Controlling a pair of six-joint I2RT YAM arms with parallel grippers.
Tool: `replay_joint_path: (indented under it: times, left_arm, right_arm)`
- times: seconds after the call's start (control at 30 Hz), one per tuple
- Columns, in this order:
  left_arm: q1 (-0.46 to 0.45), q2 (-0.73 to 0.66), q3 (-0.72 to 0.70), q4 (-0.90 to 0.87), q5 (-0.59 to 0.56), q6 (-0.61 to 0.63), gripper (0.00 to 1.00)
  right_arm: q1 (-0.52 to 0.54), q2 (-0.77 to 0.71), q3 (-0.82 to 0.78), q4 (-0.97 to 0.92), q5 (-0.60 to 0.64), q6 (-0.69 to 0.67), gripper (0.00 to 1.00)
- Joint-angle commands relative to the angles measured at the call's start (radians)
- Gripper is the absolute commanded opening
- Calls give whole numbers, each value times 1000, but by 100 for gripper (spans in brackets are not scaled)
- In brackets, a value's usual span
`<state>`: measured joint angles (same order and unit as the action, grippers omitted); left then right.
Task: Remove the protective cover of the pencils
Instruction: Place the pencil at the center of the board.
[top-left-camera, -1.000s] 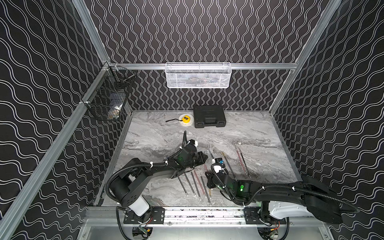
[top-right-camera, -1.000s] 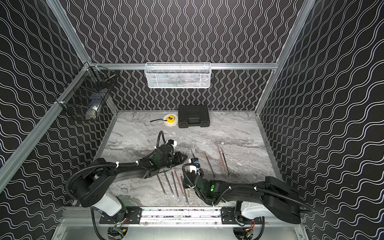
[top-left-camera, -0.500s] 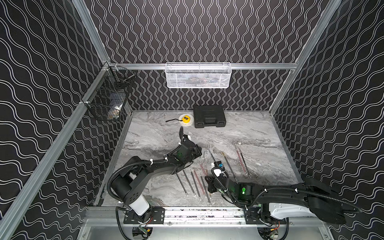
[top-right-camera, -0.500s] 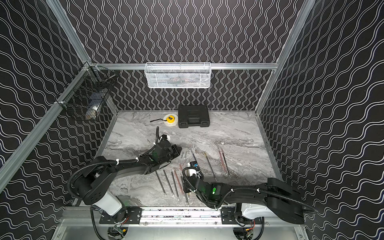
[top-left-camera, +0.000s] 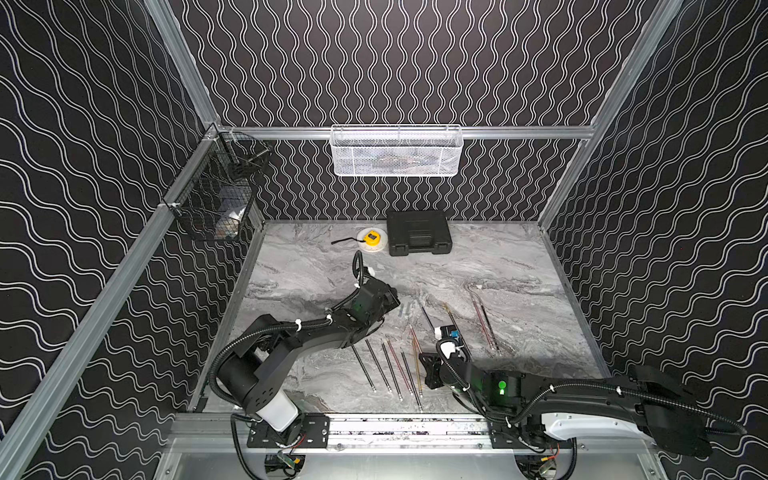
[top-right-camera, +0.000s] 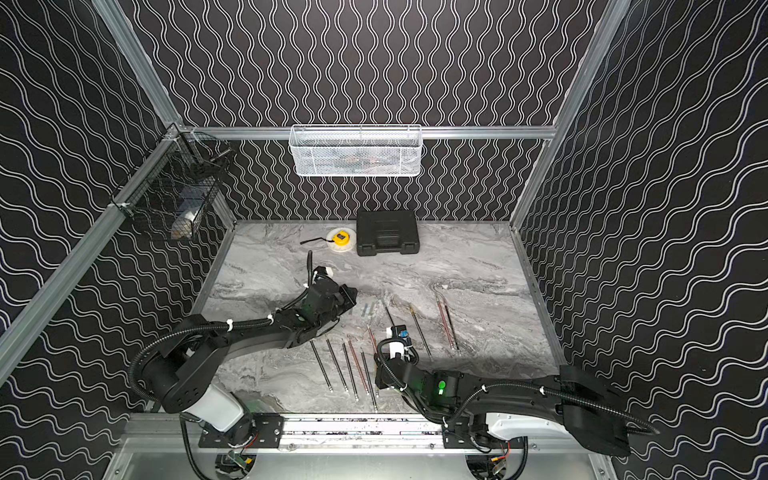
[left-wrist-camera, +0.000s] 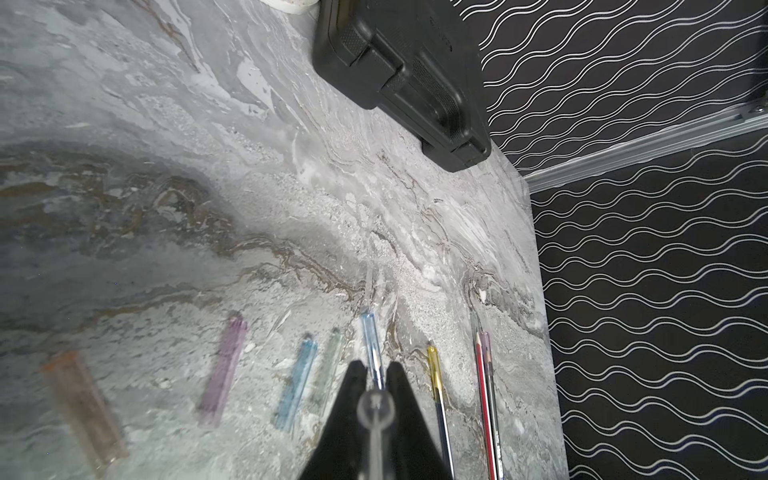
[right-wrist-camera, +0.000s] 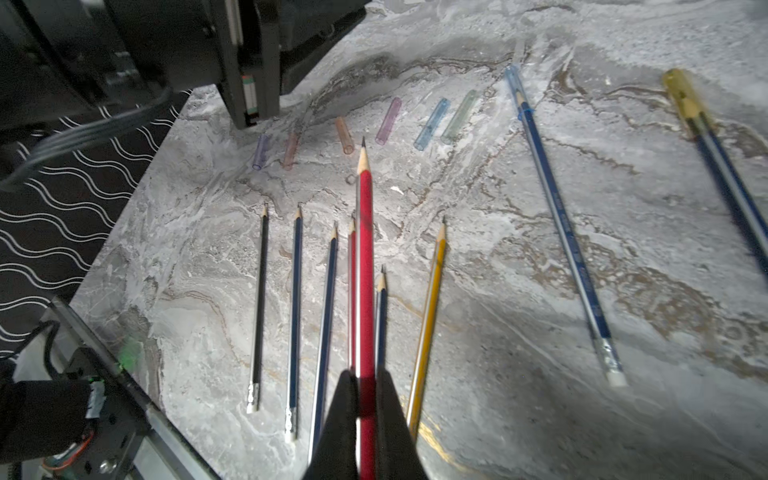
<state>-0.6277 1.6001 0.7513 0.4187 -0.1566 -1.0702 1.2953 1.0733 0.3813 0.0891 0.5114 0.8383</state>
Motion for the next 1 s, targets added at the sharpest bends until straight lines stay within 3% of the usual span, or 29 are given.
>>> replay_joint_path:
  times: [0.0,0.33,0.73,0.97]
  left_arm:
    - [2,-2,-11,38,-1,11,0]
    - [-65,23,-42,74,-6,42,0]
    - [-143,163,87,14,-29,72,0]
    - [-167,172,145,-89,-79,115,0]
  right_arm:
    - [1,-12,-26,-42,55,57,0]
    - [1,17,-128,31,114,119,0]
    - [1,176,-122,114,85,143,0]
    - [1,198,-110,116,81,147,0]
